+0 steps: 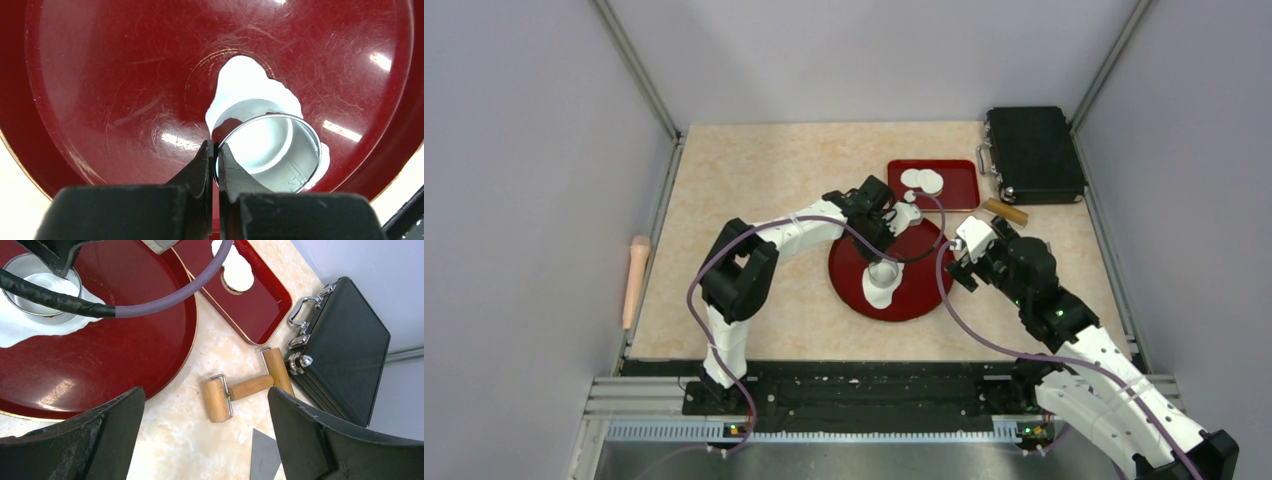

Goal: Roll out the dumpling wrappers from the dough

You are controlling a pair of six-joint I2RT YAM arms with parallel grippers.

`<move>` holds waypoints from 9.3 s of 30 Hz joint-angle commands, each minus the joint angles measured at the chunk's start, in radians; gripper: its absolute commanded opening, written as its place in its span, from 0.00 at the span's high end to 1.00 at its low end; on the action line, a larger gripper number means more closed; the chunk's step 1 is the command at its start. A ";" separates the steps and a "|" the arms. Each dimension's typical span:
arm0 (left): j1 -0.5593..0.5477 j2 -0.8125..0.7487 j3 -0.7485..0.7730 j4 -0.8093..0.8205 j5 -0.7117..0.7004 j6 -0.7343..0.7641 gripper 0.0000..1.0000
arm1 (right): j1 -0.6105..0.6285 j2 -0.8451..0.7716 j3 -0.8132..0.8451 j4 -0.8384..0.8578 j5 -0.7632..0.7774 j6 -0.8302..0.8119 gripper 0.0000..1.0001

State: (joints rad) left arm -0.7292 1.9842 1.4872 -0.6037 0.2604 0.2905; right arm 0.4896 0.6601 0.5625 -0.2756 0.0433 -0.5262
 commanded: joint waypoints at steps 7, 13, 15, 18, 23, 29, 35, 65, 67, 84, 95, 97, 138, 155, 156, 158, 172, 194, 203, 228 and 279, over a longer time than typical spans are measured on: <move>-0.007 0.016 -0.002 0.054 -0.008 -0.015 1.00 | -0.002 -0.007 0.001 0.029 -0.014 0.016 0.08; -0.007 0.021 -0.002 0.059 -0.011 -0.020 1.00 | -0.003 -0.009 0.001 0.027 -0.017 0.016 0.08; -0.007 0.021 -0.002 0.059 -0.011 -0.020 1.00 | -0.003 -0.010 0.001 0.026 -0.020 0.016 0.08; -0.007 0.021 -0.001 0.060 -0.007 -0.022 1.00 | -0.002 -0.008 0.003 0.024 -0.023 0.017 0.08; -0.007 0.021 0.014 0.054 0.018 -0.034 1.00 | -0.001 -0.008 0.002 0.020 -0.027 0.017 0.08; -0.007 0.019 0.019 0.053 0.025 -0.055 1.00 | -0.002 -0.010 0.004 0.016 -0.031 0.018 0.08; -0.008 0.037 0.024 0.048 -0.009 -0.069 1.00 | -0.002 -0.011 0.004 0.016 -0.036 0.017 0.08; 0.329 -0.050 0.038 0.092 -0.071 -0.241 0.01 | 0.172 0.692 0.519 -0.196 -0.431 -0.059 0.01; 0.344 -0.013 0.040 0.093 -0.073 -0.254 0.05 | 0.193 0.789 0.565 -0.197 -0.408 -0.021 0.01; 0.346 0.088 0.027 0.091 -0.077 -0.287 0.69 | 0.202 1.139 0.806 -0.365 -0.377 0.155 0.01; 0.382 0.021 -0.023 0.158 -0.114 -0.372 0.56 | 0.204 1.073 0.754 -0.313 -0.322 0.166 0.01; 0.404 -0.015 -0.063 0.196 -0.097 -0.395 0.54 | 0.204 1.065 0.755 -0.312 -0.323 0.166 0.01; 0.326 0.088 -0.050 0.176 0.000 -0.352 1.00 | 0.290 1.073 0.718 -0.268 -0.214 0.123 0.08; 0.324 0.081 -0.052 0.177 -0.010 -0.343 1.00 | 0.291 1.102 0.714 -0.258 -0.159 0.113 0.20; 0.325 0.080 -0.053 0.177 -0.011 -0.343 1.00 | 0.292 1.102 0.714 -0.258 -0.163 0.112 0.21; 0.324 0.080 -0.053 0.176 -0.012 -0.344 1.00 | 0.292 1.105 0.710 -0.264 -0.176 0.109 0.25; 0.325 0.073 -0.056 0.177 -0.017 -0.341 1.00 | 0.292 1.112 0.693 -0.273 -0.201 0.107 0.27; 0.325 0.075 -0.058 0.180 -0.020 -0.342 1.00 | 0.291 1.038 0.703 -0.252 -0.214 0.118 0.19; 0.325 0.075 -0.054 0.178 -0.021 -0.343 1.00 | 0.291 1.035 0.694 -0.251 -0.206 0.110 0.16; 0.325 0.070 -0.059 0.181 -0.020 -0.340 1.00 | 0.277 1.112 0.664 -0.230 -0.206 0.105 0.12; 0.326 0.045 -0.067 0.183 -0.036 -0.341 1.00 | 0.236 1.225 0.531 -0.328 -0.229 0.141 0.49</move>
State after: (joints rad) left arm -0.4038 2.0418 1.4242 -0.4232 0.2989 -0.0601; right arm 0.7357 1.7802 1.1957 -0.4706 -0.1768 -0.4202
